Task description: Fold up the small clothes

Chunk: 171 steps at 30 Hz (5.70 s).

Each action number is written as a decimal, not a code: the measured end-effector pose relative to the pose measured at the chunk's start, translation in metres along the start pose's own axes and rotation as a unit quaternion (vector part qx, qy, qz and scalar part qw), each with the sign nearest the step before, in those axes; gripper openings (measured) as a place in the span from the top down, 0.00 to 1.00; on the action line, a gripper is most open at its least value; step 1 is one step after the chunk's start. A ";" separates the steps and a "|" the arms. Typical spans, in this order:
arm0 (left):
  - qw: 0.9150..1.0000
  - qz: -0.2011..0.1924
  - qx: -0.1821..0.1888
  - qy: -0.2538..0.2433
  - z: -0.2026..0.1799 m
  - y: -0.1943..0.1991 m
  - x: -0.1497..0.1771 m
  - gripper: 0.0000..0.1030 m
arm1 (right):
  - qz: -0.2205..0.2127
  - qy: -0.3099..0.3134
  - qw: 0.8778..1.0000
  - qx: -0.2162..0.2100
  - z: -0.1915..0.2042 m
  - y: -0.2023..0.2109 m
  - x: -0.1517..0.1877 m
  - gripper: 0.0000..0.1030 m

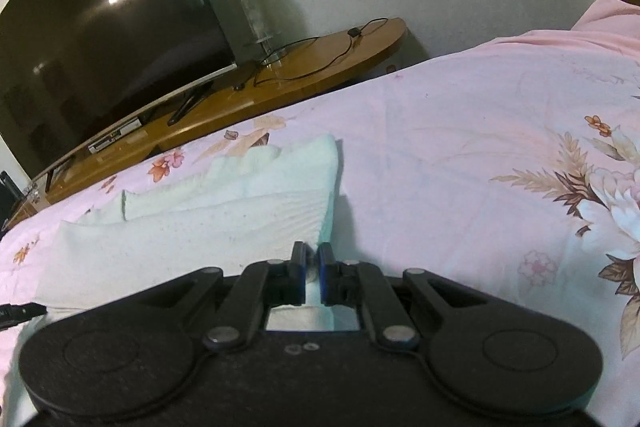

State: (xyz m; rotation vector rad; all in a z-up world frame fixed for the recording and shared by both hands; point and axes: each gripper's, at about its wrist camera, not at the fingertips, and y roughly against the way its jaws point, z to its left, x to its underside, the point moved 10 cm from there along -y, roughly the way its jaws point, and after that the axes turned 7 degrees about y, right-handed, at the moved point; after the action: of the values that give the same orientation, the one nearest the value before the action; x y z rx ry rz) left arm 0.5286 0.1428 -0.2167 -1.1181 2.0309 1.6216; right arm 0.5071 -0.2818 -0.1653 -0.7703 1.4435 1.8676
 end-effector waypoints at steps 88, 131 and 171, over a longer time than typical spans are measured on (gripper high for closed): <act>0.998 0.018 0.060 0.004 0.065 0.194 0.164 0.20 | 0.047 -0.027 0.997 -0.046 -0.028 0.203 0.145 0.39; 0.952 0.055 0.185 0.236 0.081 0.227 0.273 0.96 | 0.107 -0.127 0.976 -0.143 0.008 0.264 0.248 0.95; 0.971 -0.049 0.221 0.082 -0.041 0.075 -0.097 0.96 | -0.053 -0.010 0.992 -0.116 0.037 0.102 -0.085 0.95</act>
State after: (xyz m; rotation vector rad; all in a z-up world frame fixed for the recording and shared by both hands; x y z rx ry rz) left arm 0.5460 0.1457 -0.0887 -1.1858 2.2465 0.9846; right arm 0.4772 -0.2769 -0.0307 -0.9176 1.1610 1.9758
